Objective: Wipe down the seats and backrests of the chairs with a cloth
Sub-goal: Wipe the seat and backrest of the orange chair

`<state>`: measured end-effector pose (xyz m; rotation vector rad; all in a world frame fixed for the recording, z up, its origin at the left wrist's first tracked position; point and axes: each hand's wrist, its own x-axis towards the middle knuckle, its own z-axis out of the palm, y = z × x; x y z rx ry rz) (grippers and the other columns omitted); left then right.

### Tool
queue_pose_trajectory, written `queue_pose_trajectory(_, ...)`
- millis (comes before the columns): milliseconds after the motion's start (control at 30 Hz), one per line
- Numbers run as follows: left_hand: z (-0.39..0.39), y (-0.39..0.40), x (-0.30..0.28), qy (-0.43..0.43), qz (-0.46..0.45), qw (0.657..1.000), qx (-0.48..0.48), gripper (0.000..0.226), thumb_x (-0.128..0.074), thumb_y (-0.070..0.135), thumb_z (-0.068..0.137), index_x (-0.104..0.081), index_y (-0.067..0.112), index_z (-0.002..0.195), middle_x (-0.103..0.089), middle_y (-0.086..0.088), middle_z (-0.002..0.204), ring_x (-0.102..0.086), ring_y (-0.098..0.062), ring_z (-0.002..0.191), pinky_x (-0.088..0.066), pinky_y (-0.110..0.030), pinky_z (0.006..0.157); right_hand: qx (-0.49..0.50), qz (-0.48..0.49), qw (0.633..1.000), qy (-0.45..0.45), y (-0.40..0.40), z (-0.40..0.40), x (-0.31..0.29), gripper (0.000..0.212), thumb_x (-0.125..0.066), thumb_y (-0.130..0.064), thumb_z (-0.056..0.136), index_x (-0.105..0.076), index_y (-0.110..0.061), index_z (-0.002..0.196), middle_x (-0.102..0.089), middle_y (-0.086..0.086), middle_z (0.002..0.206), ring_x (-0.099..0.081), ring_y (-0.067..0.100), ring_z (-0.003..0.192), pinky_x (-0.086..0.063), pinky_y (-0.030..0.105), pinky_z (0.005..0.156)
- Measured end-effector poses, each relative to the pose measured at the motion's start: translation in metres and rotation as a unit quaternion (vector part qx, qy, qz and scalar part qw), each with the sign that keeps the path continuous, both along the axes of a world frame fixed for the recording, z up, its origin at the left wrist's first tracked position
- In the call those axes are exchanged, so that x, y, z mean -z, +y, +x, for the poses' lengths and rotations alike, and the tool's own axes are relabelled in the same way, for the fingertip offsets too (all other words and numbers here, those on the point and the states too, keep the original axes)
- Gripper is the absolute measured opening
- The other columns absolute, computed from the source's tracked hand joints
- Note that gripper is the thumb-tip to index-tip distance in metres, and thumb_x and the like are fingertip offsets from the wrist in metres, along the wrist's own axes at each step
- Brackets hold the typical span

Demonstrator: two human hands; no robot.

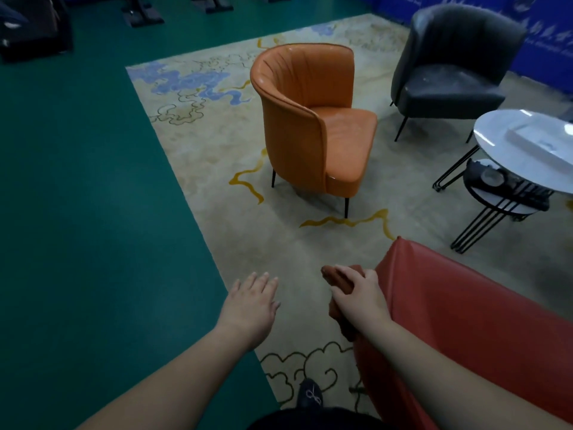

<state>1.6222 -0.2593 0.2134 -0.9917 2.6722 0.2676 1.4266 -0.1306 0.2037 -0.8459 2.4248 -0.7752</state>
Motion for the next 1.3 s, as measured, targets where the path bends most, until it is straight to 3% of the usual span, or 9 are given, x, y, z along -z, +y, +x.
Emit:
queue_pose_trajectory(267,-0.041,-0.059,-0.008,-0.017,-0.022,0.999,0.016,0.056,-0.022,0.045,0.102,-0.014,0.023,0.153,-0.015,0.0,0.16,-0.01,-0.021,0.147,-0.009,-0.043,0.118,0.016,-0.04,0.998,-0.037,-0.068,-0.042,-0.01,0.045,-0.069,-0.036,0.084,-0.056,-0.041,0.127,-0.033,-0.006,0.116,-0.045,0.005,0.083,-0.037,0.02,0.082)
queue_pose_trajectory(533,-0.079,-0.145,0.004,-0.028,-0.016,0.998,0.053,0.057,-0.021,0.046,0.101,-0.013,0.024,0.153,-0.012,0.001,0.161,-0.008,-0.021,0.147,-0.007,-0.043,0.118,0.07,-0.063,0.993,-0.073,-0.128,-0.07,-0.005,0.043,-0.068,-0.03,0.086,-0.057,-0.04,0.127,-0.034,-0.003,0.123,-0.051,0.007,0.086,-0.037,0.021,0.085)
queue_pose_trajectory(767,-0.133,-0.247,0.001,-0.006,-0.025,0.991,0.132,0.056,-0.02,0.045,0.101,-0.013,0.023,0.153,-0.013,0.0,0.161,-0.009,-0.022,0.147,-0.007,-0.043,0.118,0.148,-0.069,0.985,-0.056,-0.202,-0.098,0.002,0.048,-0.069,-0.027,0.084,-0.057,-0.035,0.13,-0.033,-0.002,0.121,-0.053,0.015,0.095,-0.04,0.025,0.091)
queue_pose_trajectory(933,-0.17,-0.301,-0.004,-0.008,-0.024,0.983,0.184,0.057,-0.023,0.044,0.101,-0.013,0.023,0.153,-0.014,0.0,0.161,-0.009,-0.022,0.147,-0.008,-0.043,0.119,0.205,-0.081,0.974,-0.041,-0.241,-0.12,0.001,0.045,-0.069,-0.029,0.083,-0.058,-0.038,0.126,-0.034,-0.004,0.116,-0.052,0.008,0.082,-0.04,0.023,0.083)
queue_pose_trajectory(1300,-0.303,-0.345,0.008,-0.003,-0.006,0.969,0.248,0.056,-0.026,0.044,0.101,-0.016,0.025,0.153,-0.015,0.0,0.16,-0.011,-0.022,0.147,-0.01,-0.044,0.118,0.26,-0.061,0.963,-0.015,-0.262,-0.217,0.002,0.046,-0.07,-0.03,0.082,-0.058,-0.035,0.126,-0.036,-0.003,0.12,-0.05,0.01,0.09,-0.037,0.019,0.086)
